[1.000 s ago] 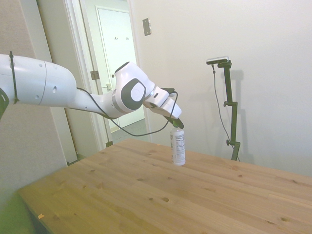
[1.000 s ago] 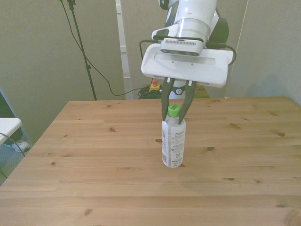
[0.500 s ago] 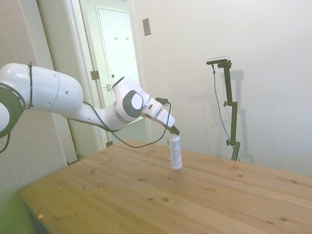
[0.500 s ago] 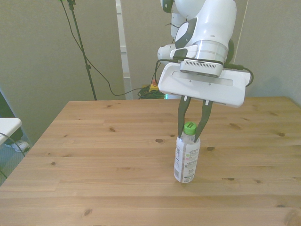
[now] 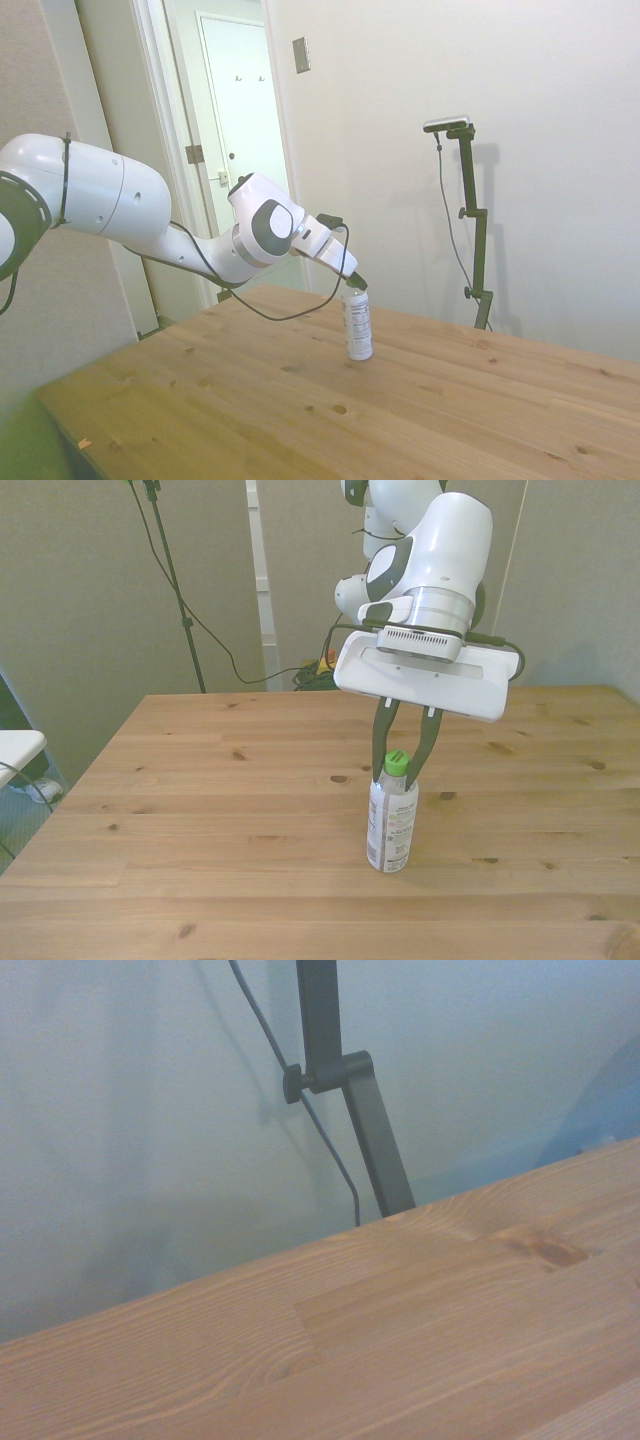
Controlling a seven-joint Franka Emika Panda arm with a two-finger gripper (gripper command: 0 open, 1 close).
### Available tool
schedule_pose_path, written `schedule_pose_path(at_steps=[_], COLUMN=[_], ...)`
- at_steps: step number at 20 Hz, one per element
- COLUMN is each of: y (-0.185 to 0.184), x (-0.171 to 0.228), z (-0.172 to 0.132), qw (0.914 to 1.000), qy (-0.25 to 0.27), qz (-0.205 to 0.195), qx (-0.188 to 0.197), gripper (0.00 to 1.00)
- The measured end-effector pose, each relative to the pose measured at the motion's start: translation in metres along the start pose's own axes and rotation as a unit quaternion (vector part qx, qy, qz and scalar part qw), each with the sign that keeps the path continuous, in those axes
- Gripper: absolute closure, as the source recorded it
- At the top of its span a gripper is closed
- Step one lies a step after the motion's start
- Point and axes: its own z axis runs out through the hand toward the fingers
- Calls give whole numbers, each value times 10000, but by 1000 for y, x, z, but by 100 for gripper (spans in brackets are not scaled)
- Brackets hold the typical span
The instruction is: Stand the water bottle
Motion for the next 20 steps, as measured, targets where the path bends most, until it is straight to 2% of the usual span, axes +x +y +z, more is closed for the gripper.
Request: schedule_pose_path(at_steps=[13, 20], y=[21, 15], x=[4, 17], z=[-9, -35], qw=[9999, 9999], qy=[-40, 30], qz=[57, 116], qx=[-99, 50], gripper=[0, 0])
